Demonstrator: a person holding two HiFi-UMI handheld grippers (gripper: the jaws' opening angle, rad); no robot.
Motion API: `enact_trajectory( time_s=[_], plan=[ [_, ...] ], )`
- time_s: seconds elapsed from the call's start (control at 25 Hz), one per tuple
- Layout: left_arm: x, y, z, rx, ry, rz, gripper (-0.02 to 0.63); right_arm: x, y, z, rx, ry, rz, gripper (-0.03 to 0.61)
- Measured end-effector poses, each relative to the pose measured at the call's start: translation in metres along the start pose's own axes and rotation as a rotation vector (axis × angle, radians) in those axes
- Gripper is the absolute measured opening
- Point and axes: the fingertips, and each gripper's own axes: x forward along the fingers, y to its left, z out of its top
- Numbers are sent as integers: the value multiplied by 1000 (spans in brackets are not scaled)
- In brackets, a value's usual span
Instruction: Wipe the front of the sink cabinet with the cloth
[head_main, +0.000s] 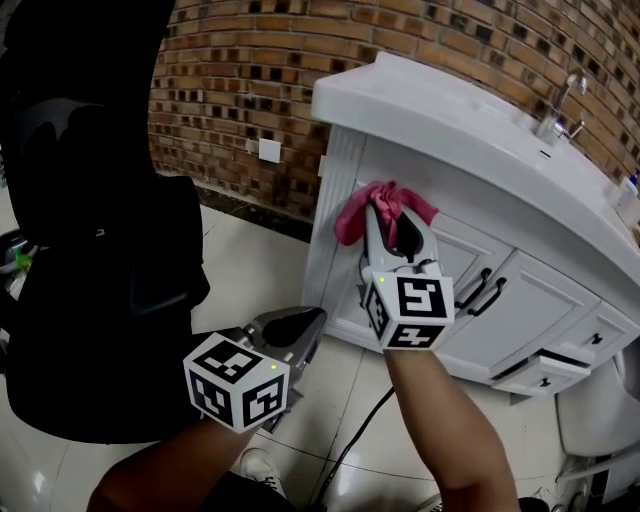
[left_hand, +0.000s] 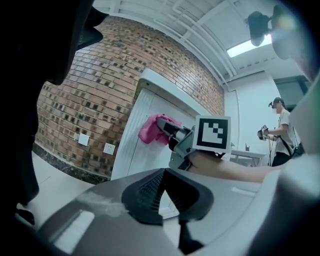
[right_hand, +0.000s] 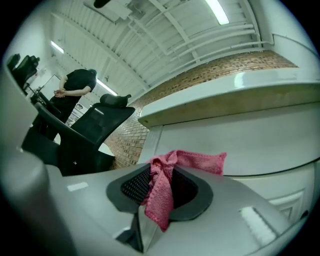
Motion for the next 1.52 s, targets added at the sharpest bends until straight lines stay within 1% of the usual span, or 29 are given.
enact_trajectory(
  time_s=[0.16,0.36,0.44,0.76,1.0,1.36,1.52],
  plan=[
    [-7,6,0,-13,-5,9,6,1,1,-2,3,-21,-33,104],
    [-11,14,0,-28,-7,17,6,-3,2,-13,-27,-30,-25,103],
    [-12,13,-1,-30,-3,14,6,-6,3,-21,-38,-19,-26,103],
    [-10,10,-6,-23,14,0,6,-19,3,-65,-26,27,-40,103],
    [-4,9,-14,11,49,4,6,-29,13,-115,19,97,-40,103],
    [0,12,-23,9,82,9,6,-45,30,-191,74,207,-24,103],
    [-1,13,-26,19,89,6,6,-53,38,-230,94,271,-26,103]
  ],
)
